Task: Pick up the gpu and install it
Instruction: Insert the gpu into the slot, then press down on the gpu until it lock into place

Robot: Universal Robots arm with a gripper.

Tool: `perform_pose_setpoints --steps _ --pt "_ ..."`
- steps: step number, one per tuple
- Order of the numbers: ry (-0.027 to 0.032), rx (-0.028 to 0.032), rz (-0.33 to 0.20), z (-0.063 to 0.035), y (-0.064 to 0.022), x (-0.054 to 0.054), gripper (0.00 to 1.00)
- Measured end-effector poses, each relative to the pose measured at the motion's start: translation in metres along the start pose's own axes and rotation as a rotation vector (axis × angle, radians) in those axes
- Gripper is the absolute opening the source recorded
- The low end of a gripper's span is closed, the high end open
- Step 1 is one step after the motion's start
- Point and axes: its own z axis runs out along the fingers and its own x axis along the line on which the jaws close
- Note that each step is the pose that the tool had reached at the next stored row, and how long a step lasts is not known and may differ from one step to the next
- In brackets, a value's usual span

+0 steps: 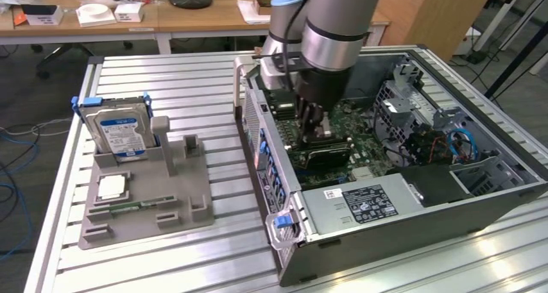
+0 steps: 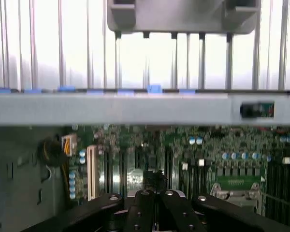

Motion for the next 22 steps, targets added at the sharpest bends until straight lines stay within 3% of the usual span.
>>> perform_pose_setpoints --steps 4,20,21,22 --pt "-0.0001 0.0016 0.000 0.0000 0.0135 -0.0008 0.11" --pt "0.0000 0.0016 0.000 0.0000 0.0141 -0.0017 0.11" --pt "0.0000 0.0012 0.000 -0.0001 0.0143 -0.0030 0.11" --pt "-0.0022 -0.0040 0.000 -0.0002 0.0142 -0.0031 0.11"
